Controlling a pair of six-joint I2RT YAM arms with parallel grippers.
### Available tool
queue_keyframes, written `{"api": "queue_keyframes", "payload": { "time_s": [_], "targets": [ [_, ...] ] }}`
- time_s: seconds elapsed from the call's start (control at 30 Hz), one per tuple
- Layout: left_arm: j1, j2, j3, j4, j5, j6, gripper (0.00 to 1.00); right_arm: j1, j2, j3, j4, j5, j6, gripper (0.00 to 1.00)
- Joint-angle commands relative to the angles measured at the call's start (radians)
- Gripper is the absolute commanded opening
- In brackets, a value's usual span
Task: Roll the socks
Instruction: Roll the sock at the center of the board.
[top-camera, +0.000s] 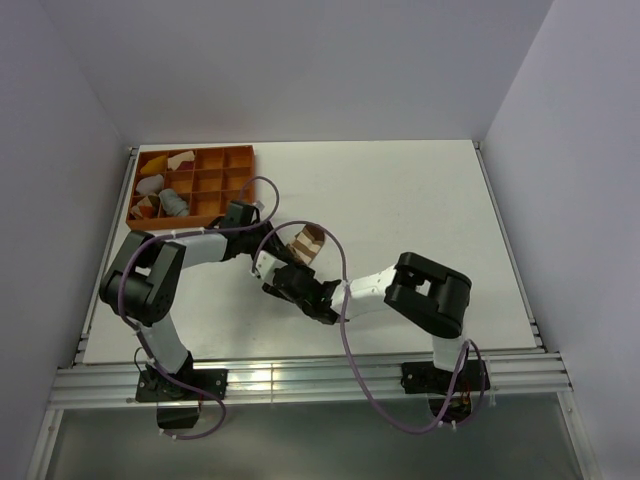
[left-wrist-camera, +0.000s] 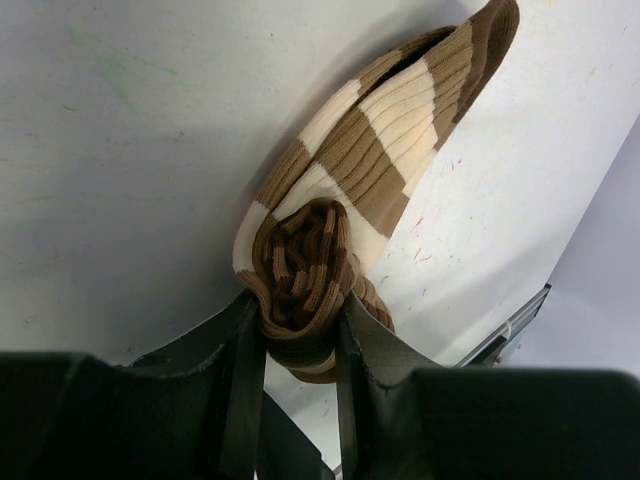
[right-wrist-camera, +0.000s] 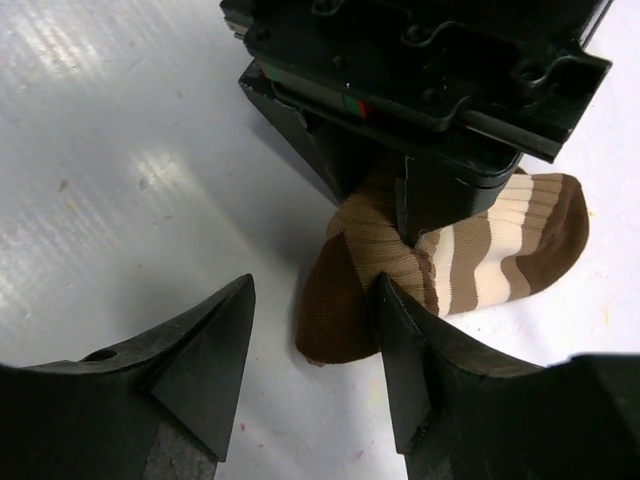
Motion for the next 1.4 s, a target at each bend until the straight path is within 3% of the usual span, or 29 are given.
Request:
{"api": "queue_keyframes", "payload": {
  "time_s": [0.0,0.1,0.2,0.3,0.33,0.4,0.67,0.8,1.17,1.37],
  "targets": [
    [0.002,0.043,-0.018,-0.1,-0.036,0.036,0.0,-0.002,0.061,0.024,-0.029,0.033,0.008,0.58],
    [0.005,0.034,-0.021,-0.092,-0.019,0.03,0.0,-0.002,0.107,0.041,-0.058,0.061,0.016,0.51],
    [0.011,0.015,-0.025,-0.089,-0.004,0.024,0.0,-0.002,0.134,0.046,-0.081,0.079,0.029,0.38],
    [0.023,-0.008,-0.033,-0.088,0.002,0.021,0.04,-0.005,0.119,0.037,-0.095,0.053,0.046,0.19],
    [0.026,-0.014,-0.035,-0.086,0.001,0.019,0.08,-0.009,0.111,0.037,-0.107,0.038,0.058,0.1],
    [0.04,-0.031,-0.05,-0.074,0.002,0.013,0.15,-0.032,0.087,0.032,-0.124,-0.028,0.072,0.0],
    [0.071,-0.101,-0.088,-0.036,-0.016,-0.018,0.62,-0.104,0.032,0.058,-0.238,-0.264,0.103,0.0],
    [0.083,-0.143,-0.119,-0.006,-0.031,-0.042,0.72,-0.138,0.013,0.08,-0.293,-0.344,0.108,0.0],
    [0.168,-0.301,-0.341,0.208,-0.053,-0.148,0.75,-0.31,0.013,0.251,-0.505,-0.812,0.129,0.0],
    [0.166,-0.266,-0.41,0.414,0.01,-0.18,0.73,-0.371,0.09,0.415,-0.679,-0.958,0.082,0.0]
  ]
}}
